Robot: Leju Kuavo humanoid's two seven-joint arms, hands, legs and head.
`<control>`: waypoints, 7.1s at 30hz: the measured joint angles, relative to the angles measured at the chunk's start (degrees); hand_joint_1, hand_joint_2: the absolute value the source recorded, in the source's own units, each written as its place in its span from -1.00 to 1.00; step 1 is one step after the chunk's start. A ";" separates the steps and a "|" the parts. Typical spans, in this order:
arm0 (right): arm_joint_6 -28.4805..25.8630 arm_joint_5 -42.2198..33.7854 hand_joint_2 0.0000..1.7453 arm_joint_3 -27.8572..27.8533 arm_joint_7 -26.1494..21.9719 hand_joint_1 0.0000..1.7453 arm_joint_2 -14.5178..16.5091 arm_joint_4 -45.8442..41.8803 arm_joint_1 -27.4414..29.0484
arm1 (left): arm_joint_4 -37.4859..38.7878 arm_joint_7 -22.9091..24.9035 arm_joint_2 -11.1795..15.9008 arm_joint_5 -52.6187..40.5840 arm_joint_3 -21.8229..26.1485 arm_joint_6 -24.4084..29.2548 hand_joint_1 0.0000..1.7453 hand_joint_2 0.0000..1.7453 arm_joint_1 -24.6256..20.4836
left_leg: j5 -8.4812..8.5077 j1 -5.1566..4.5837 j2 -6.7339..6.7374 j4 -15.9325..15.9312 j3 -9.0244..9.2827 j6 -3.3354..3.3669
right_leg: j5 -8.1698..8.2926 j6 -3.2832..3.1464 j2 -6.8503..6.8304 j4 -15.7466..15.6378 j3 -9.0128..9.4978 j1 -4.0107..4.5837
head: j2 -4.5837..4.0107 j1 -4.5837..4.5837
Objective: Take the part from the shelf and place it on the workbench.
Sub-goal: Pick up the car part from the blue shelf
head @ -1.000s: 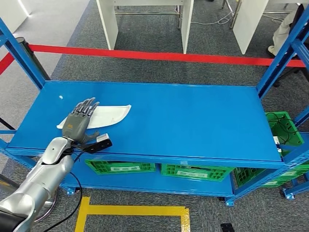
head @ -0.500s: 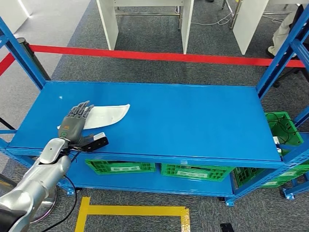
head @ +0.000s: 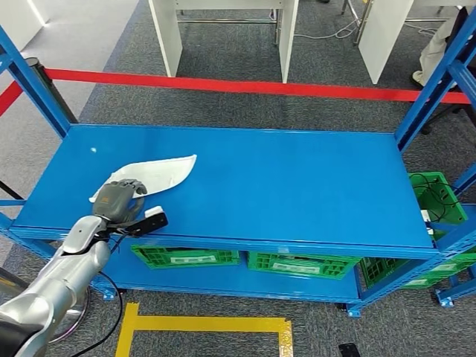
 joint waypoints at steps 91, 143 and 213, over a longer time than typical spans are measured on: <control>2.41 1.17 1.00 -8.45 -0.11 -1.00 0.31 0.37 0.05 | -63.24 -27.20 -14.32 48.75 20.55 7.39 1.00 1.00 42.70 | 0.25 0.19 0.86 -0.01 -0.55 0.22 | 0.58 0.16 -0.38 -0.09 -0.87 0.26 | 0.00 0.13; -0.83 4.52 1.00 -8.43 3.49 -1.00 0.26 0.39 0.09 | -61.70 -27.20 -16.94 48.76 22.88 7.98 1.00 1.00 41.82 | 2.31 1.04 1.62 -0.97 -1.61 1.34 | -5.62 1.61 -1.03 11.42 -7.75 -0.17 | 0.00 -0.11; -0.10 5.17 1.00 -8.23 3.66 -1.00 0.63 0.43 -0.57 | -61.46 -27.22 -18.57 47.67 23.89 8.02 1.00 1.00 41.60 | 7.00 0.62 2.22 -0.83 -6.50 -0.04 | -3.60 0.54 -0.91 -3.83 7.11 0.75 | 0.01 -0.09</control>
